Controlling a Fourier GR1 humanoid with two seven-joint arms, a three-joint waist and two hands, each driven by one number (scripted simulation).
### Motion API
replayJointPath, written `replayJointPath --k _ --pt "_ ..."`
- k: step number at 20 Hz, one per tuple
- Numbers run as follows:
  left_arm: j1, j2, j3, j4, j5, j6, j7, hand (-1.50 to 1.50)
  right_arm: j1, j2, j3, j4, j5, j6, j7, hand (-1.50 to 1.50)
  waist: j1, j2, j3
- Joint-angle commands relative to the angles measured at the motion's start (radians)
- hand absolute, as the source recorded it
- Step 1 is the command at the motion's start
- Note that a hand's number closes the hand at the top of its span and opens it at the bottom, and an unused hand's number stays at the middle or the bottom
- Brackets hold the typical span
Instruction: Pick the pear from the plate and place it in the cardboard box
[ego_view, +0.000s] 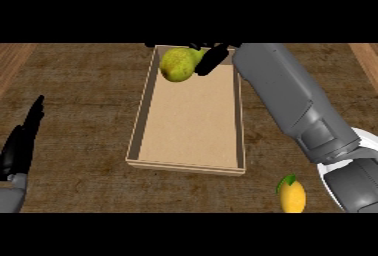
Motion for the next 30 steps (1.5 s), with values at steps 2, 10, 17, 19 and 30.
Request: replayJointPath --k 2,10,17,19,30 --pt "-0.012 -0.005 0.013 0.017 0.003 -0.03 -0.005 0.0 -0.044 0.123 -0.008 0.042 0.025 -0.066 0.112 1.5 0.007 0.005 0.0" --pt "-0.052 -0.038 -0.004 0.041 -0.032 -0.022 -0.03 0.0 -0.036 0.151 0.05 0.148 0.013 -0.219 0.164 1.5 0.054 0.019 -0.001" --pt "-0.072 -0.03 -0.011 0.016 -0.032 -0.06 0.0 0.0 0.019 0.152 0.099 0.171 -0.068 -0.124 0.208 -1.5 0.08 0.023 -0.001" --pt "-0.094 -0.04 -0.013 0.027 -0.037 -0.057 0.015 0.0 0.028 0.152 0.094 0.152 -0.107 -0.138 0.201 -1.5 0.082 0.024 -0.001" --pt "-0.093 -0.045 0.0 0.036 -0.041 -0.067 0.005 0.0 -0.015 0.152 -0.08 0.146 -0.318 -0.188 0.1 -1.5 0.064 0.024 0.0"
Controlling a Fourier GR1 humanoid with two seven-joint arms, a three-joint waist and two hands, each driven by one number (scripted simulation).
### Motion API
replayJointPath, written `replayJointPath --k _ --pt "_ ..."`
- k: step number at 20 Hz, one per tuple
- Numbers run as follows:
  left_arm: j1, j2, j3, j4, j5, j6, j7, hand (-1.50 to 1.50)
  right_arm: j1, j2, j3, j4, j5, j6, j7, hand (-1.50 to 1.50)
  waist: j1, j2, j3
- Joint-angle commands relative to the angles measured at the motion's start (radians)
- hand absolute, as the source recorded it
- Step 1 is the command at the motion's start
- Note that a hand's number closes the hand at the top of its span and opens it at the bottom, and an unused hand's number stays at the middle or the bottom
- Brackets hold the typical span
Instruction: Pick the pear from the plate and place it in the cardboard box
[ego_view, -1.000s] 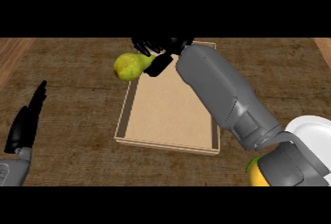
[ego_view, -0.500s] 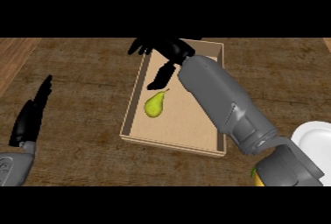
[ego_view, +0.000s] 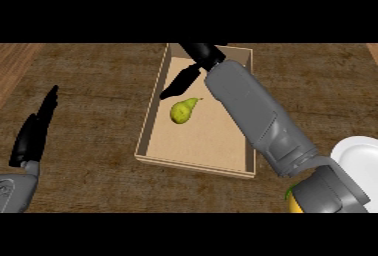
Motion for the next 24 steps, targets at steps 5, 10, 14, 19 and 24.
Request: replayJointPath --k 5,10,14,19,24 --pt "0.042 -0.008 0.008 -0.009 -0.012 0.009 -0.027 0.0 -0.056 -0.13 -0.161 0.059 -0.125 0.144 -0.05 -1.5 -0.02 0.0 0.001" --pt "0.052 -0.025 0.01 -0.021 -0.014 0.022 -0.019 0.0 -0.017 -0.246 -0.199 0.117 -0.143 0.222 -0.084 -1.5 -0.018 0.006 0.001" --pt "0.024 0.018 0.05 -0.001 0.017 -0.027 -0.03 0.0 0.011 -0.332 -0.197 0.146 -0.126 0.257 -0.123 -1.5 -0.006 0.013 0.001" --pt "0.011 -0.002 0.031 -0.001 -0.003 -0.016 -0.023 0.0 0.03 -0.477 -0.208 0.16 -0.127 0.384 -0.168 -1.5 -0.007 0.017 0.003" --pt "0.017 -0.01 0.017 -0.037 -0.019 -0.006 -0.017 0.0 0.049 -0.555 -0.165 0.166 -0.074 0.45 -0.211 -1.5 0.018 0.023 0.004"
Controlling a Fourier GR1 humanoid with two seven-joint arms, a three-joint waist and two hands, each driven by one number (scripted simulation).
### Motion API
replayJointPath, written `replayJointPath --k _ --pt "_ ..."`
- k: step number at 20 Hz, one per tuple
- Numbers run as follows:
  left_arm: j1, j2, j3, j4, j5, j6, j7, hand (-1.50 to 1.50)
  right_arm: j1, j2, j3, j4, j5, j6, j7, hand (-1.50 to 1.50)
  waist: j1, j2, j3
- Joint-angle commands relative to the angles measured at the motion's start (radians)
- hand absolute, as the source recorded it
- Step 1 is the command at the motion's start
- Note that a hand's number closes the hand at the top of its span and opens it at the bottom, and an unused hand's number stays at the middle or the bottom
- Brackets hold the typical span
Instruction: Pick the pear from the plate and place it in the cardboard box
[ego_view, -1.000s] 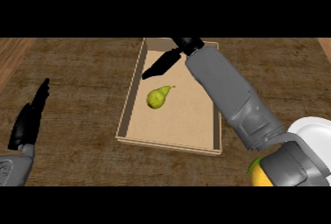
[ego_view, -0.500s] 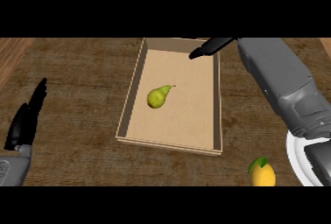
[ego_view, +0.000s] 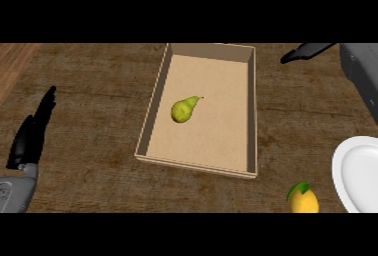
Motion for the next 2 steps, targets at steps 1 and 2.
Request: replayJointPath --k 1,2 --pt "-0.013 -0.003 0.0 0.0 -0.009 0.006 -0.007 0.0 0.022 -0.062 0.026 0.006 0.036 0.039 -0.049 -1.5 0.017 0.011 0.001" --pt "0.015 0.013 0.0 -0.01 0.004 -0.025 -0.024 0.0 0.026 -0.077 0.041 -0.002 0.052 0.063 -0.063 -1.5 0.026 0.008 0.001"
